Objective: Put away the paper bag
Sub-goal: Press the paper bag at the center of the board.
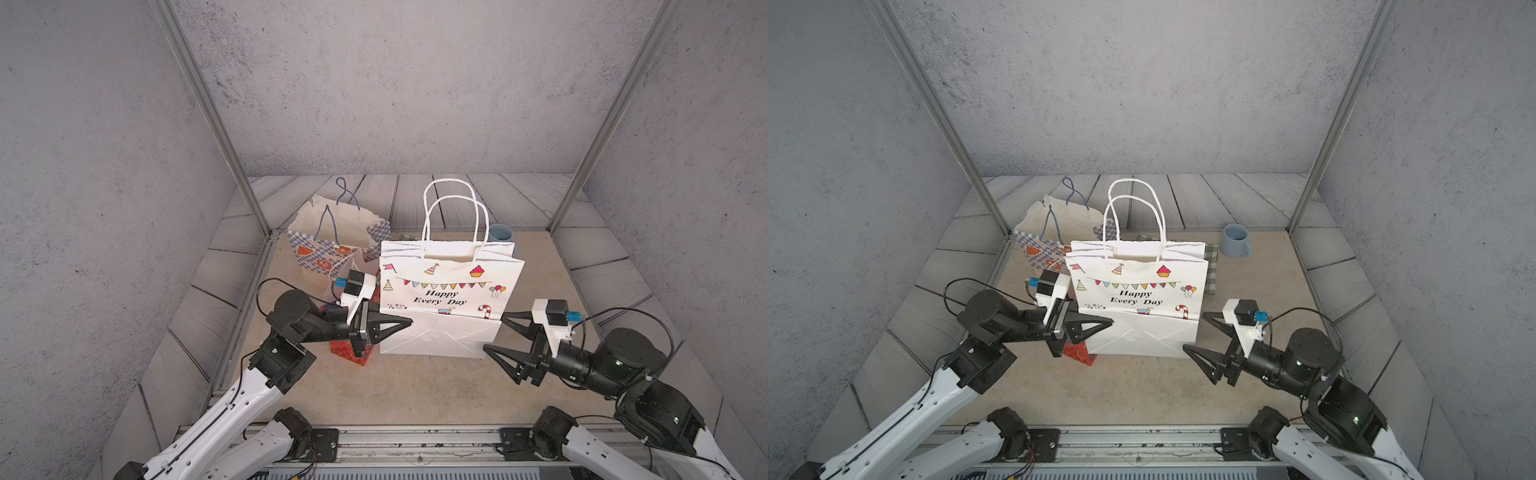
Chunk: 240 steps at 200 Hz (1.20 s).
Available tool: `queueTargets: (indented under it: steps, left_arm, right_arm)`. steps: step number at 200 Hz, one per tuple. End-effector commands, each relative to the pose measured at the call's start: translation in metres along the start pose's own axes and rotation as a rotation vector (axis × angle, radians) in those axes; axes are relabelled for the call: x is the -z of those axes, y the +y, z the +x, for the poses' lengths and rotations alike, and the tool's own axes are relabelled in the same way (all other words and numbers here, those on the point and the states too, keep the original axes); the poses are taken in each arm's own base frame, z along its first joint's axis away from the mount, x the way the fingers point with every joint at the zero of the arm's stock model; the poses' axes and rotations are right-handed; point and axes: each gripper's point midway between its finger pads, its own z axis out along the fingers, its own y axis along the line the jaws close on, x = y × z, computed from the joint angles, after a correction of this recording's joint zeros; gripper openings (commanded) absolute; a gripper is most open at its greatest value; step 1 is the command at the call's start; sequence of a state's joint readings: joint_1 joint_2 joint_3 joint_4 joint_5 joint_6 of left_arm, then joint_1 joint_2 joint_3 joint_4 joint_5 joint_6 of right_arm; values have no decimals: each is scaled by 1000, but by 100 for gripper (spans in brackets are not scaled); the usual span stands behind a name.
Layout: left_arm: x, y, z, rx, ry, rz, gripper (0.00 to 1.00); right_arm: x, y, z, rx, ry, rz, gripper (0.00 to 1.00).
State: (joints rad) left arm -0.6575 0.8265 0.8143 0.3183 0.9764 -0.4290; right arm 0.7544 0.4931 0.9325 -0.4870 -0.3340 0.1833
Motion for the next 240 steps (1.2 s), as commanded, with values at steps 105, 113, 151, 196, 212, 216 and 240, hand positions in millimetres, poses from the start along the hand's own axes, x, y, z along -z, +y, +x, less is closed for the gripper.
queueTargets:
  steps: [105, 113, 151, 196, 212, 216, 240]
  left_arm:
    - [-10, -24, -25, 15, -51, 131, 0]
    - [-10, -24, -26, 10, -53, 128, 0]
    - [-11, -13, -25, 38, -37, 53, 41]
    - [-11, -24, -42, 4, -42, 96, 49]
    - [-9, -23, -44, -27, -47, 78, 37]
    - [-9, -22, -43, -29, -47, 73, 32]
    - [-9, -20, -45, -39, -47, 72, 7]
  right_arm:
    - [-10, 43, -55, 106, -137, -257, 16]
    - [-10, 44, -55, 107, -135, -257, 7]
    - [-6, 41, -55, 112, -137, -234, 0]
    - [-1, 39, -53, 116, -130, -207, 0]
    - [1, 40, -54, 107, -132, -213, 0]
    - [1, 41, -54, 104, -132, -215, 0]
    - [3, 41, -56, 97, -140, -215, 0]
